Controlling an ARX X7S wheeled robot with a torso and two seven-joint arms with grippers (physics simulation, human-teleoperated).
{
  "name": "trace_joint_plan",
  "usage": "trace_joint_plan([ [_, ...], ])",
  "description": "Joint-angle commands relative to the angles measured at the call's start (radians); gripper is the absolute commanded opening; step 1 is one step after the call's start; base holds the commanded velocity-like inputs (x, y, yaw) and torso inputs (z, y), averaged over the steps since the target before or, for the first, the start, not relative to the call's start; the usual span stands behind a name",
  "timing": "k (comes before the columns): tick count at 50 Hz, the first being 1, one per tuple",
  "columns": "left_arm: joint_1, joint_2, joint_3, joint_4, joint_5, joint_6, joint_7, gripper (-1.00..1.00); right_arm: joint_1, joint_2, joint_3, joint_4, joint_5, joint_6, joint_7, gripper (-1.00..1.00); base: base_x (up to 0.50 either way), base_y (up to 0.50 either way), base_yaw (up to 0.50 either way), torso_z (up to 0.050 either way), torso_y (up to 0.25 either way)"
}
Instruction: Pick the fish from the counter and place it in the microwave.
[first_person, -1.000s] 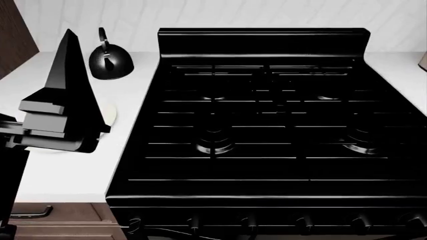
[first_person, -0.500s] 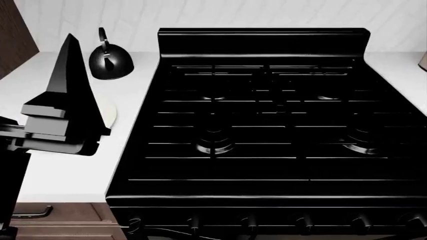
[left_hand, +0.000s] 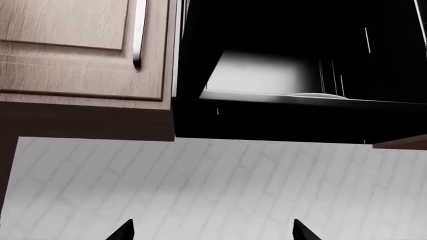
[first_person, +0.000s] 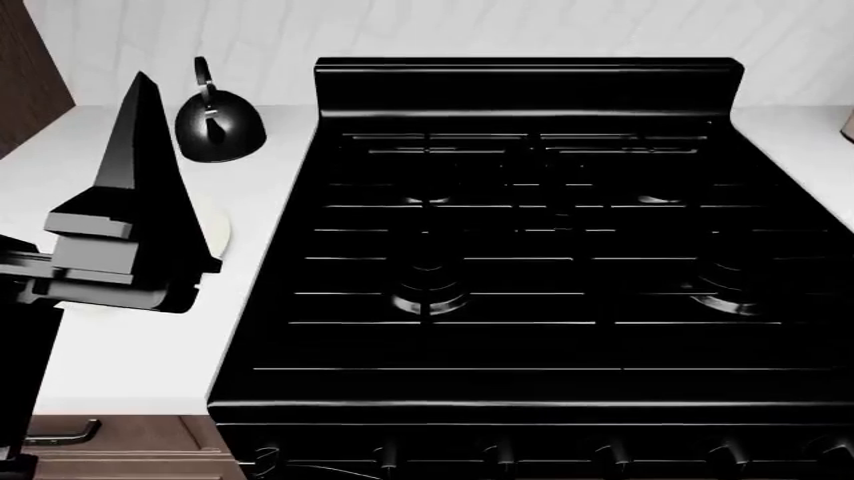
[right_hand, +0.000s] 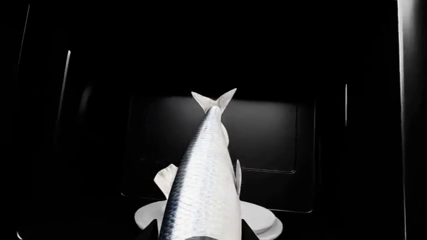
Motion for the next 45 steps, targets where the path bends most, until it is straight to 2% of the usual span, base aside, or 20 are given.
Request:
trace_joint_plan([
  [1, 0.018, -0.005, 0.0, -0.005, 0.01, 0.018, 0.003, 1.0, 0.005, -0.01, -0.002, -0.009, -0.002, -0.025, 0.005, -1.0, 0.22, 0.0, 0.0, 0.0, 0.0],
  [28, 0.02, -0.008, 0.014, -0.004, 0.021, 0.024, -0.002, 1.0, 0.005, -0.008, -0.006, -0.049, -0.058, -0.029, -0.05, -1.0, 0.31, 0.0, 0.0, 0.0, 0.002],
  [45, 0.003, -0.002, 0.031, -0.008, 0.021, 0.016, -0.003, 1.0, 0.005, -0.009, -0.011, -0.061, -0.117, -0.043, -0.1, -1.0, 0.01, 0.0, 0.0, 0.0, 0.001],
])
